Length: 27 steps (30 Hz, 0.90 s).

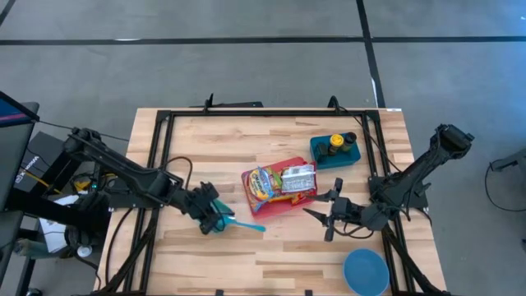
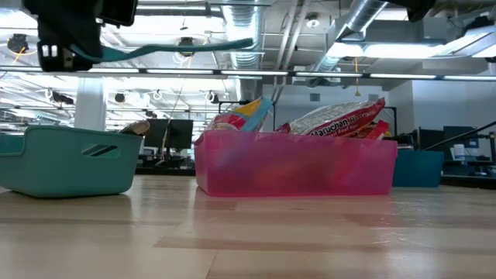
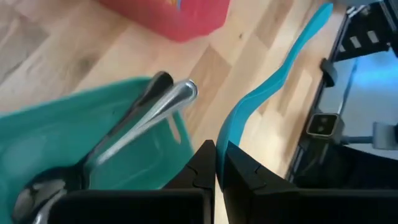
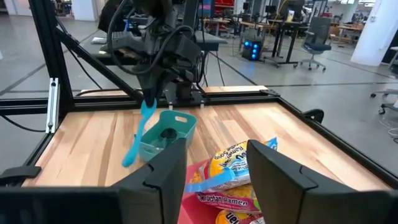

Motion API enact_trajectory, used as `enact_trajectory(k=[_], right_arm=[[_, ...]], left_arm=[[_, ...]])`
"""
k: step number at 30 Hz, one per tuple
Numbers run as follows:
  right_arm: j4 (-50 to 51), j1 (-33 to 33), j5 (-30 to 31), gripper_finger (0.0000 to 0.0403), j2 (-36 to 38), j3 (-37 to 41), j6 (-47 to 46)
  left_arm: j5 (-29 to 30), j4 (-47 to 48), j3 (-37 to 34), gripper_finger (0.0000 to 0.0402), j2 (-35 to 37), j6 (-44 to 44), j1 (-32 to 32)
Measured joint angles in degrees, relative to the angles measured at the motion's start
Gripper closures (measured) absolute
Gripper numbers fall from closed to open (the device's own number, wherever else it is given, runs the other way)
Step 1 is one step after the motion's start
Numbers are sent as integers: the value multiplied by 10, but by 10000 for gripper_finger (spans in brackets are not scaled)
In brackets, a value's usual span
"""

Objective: Pick & Place Food Item
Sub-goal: Put the blue baby spoon into the green bin

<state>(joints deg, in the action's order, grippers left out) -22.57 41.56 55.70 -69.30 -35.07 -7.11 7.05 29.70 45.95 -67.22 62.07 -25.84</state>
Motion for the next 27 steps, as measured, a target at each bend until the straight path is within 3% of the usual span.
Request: enact_trajectory(k=[11,23,27], right_arm=[[19,-1,-2,250,0,0,-19],[25,-1,-3,259,0,0,-21],[28,-1,-3,260,0,0,-28]], left_arm=[[-5,183,0,399,78,92,2],[-5,244,-16,399,98,89,2],[-40,224,-48,399,99,89,5]])
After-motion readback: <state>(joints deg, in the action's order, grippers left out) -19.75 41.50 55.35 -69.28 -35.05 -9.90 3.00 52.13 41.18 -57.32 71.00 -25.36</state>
